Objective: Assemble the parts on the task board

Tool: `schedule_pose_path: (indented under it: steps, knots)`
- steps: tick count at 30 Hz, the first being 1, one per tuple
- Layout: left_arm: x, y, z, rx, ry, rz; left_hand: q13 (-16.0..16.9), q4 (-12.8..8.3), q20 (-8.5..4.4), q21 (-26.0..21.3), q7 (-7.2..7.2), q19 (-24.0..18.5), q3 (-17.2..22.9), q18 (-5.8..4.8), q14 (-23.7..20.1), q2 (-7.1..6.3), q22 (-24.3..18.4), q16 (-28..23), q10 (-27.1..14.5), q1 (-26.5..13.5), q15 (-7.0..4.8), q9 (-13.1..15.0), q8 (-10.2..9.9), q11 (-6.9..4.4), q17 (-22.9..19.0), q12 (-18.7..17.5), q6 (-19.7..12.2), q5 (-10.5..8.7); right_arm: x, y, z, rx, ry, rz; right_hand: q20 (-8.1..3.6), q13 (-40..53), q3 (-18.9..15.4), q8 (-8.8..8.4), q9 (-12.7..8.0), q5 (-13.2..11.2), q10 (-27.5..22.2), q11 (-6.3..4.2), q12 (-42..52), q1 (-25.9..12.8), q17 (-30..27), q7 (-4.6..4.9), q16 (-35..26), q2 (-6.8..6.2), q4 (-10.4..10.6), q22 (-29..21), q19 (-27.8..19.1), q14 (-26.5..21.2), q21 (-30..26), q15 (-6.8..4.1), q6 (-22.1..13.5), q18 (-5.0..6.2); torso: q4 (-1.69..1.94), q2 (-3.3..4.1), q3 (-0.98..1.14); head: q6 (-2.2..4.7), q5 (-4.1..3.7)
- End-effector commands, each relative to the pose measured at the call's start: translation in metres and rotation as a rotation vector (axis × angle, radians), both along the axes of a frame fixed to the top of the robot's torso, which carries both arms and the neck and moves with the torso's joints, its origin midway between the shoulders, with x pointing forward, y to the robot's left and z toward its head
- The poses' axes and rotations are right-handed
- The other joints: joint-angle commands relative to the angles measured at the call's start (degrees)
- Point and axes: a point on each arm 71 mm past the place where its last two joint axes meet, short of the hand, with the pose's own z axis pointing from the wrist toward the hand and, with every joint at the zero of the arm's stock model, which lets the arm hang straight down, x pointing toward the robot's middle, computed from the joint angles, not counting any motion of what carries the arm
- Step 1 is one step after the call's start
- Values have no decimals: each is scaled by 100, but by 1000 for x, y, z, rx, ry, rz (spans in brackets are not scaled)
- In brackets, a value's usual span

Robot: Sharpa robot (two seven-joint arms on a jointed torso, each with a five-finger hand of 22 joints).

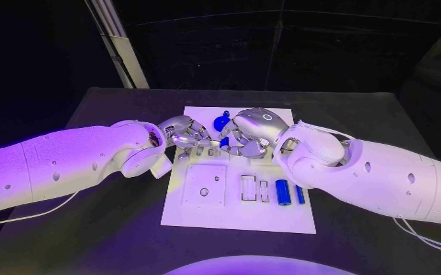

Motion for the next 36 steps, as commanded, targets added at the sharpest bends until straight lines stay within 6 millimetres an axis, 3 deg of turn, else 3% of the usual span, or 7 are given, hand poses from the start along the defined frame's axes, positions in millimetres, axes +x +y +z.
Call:
schedule_pose_path:
  steps: [1,21,36]
  knots:
    - [0,1,-1,16,10,5,2,-30,-18,33,2,37,1,-80,432,-12,5,18,16,67,-33,-9,-20,-17,810,-30,35,18,-3,4,5,20,-19,17,-2,13,23,22,18,16,38,13,34,31,13,-112,25,22,-4,6,54,308,35,-44,152,-58,0,1,-1,-9,6]
    - [1,5,-2,22,10,18,2,-28,-19,38,3,40,0,-81,434,-13,12,23,22,64,-34,-10,-18,-17,818,-30,41,16,1,6,-1,-61,-8,2,-7,23,35,29,22,-65,50,11,22,37,-11,-115,5,1,-12,2,48,302,34,-47,169,-57,-3,-6,0,-31,10]
    - [3,49,6,-6,-8,139,3,-26,-20,12,2,29,-4,-74,428,-20,-25,7,31,60,-35,-12,-16,-18,787,-32,50,15,13,23,-14,-209,-16,-28,-8,-31,39,21,20,-122,17,14,-48,34,-73,-110,-44,-21,-12,-33,25,286,17,-46,158,-50,14,-5,-20,-20,1]
